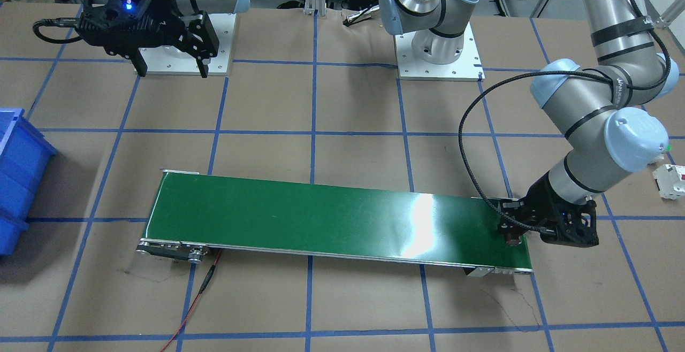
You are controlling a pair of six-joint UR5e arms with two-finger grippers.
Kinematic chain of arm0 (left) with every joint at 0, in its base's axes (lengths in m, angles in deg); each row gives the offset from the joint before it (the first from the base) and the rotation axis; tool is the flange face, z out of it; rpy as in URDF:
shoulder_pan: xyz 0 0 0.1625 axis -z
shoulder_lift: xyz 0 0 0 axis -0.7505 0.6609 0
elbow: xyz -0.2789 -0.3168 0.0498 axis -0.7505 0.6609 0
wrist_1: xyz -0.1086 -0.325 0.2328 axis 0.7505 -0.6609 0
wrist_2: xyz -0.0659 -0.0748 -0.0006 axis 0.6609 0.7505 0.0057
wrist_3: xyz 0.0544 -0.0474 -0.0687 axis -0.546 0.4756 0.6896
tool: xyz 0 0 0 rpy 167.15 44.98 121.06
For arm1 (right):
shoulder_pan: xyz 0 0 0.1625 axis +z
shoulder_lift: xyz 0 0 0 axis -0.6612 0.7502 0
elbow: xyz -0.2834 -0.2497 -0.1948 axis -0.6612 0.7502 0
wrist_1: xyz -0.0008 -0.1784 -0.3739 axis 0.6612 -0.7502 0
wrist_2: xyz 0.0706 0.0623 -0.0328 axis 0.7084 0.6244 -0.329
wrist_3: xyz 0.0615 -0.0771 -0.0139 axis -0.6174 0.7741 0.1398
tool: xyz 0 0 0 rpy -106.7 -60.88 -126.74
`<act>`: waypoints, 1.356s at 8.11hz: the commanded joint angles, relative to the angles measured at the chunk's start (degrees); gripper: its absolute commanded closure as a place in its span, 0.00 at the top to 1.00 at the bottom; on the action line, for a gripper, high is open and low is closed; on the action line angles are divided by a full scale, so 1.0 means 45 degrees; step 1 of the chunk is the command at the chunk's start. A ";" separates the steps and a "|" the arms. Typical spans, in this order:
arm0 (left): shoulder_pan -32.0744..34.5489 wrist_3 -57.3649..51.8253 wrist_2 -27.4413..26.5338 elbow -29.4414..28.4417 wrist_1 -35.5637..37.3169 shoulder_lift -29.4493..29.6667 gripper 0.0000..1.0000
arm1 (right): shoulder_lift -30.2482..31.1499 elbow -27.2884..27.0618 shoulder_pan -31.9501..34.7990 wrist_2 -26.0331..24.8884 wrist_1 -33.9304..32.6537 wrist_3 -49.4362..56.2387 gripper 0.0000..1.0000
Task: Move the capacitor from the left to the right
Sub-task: 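Carry the capacitor over the conveyor and set it on the belt, then lower the right gripper toward the belt end while the belt carries the capacitor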
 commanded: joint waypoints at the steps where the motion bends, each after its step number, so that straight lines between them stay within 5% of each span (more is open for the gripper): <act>1: 0.0006 0.0051 -0.0063 -0.0019 -0.0024 0.0168 0.07 | -0.0002 -0.0001 0.0000 0.0020 -0.0081 -0.0045 1.00; 2: 0.0006 0.0109 -0.0044 -0.0019 -0.0140 0.0188 0.59 | -0.0002 -0.0001 0.0000 0.0020 -0.0120 -0.0046 1.00; 3: 0.0006 0.0265 -0.0063 -0.0039 -0.0218 0.0130 1.00 | -0.0002 -0.0001 0.0000 0.0020 -0.0121 -0.0046 1.00; 5: 0.0258 0.0305 -0.0432 -0.0039 -0.0355 -0.0531 1.00 | -0.0002 -0.0001 0.0000 0.0001 -0.0121 -0.0046 1.00; 9: 0.1314 0.1906 -0.0454 -0.0078 -0.2250 -0.4122 1.00 | -0.0196 -0.0040 -0.0039 0.0136 -0.0024 -0.0065 1.00; 11: 0.1334 0.1926 -0.0843 -0.0078 -0.2661 -0.4169 1.00 | -0.1656 -0.0177 -0.0058 0.0116 -0.0197 -0.0065 1.00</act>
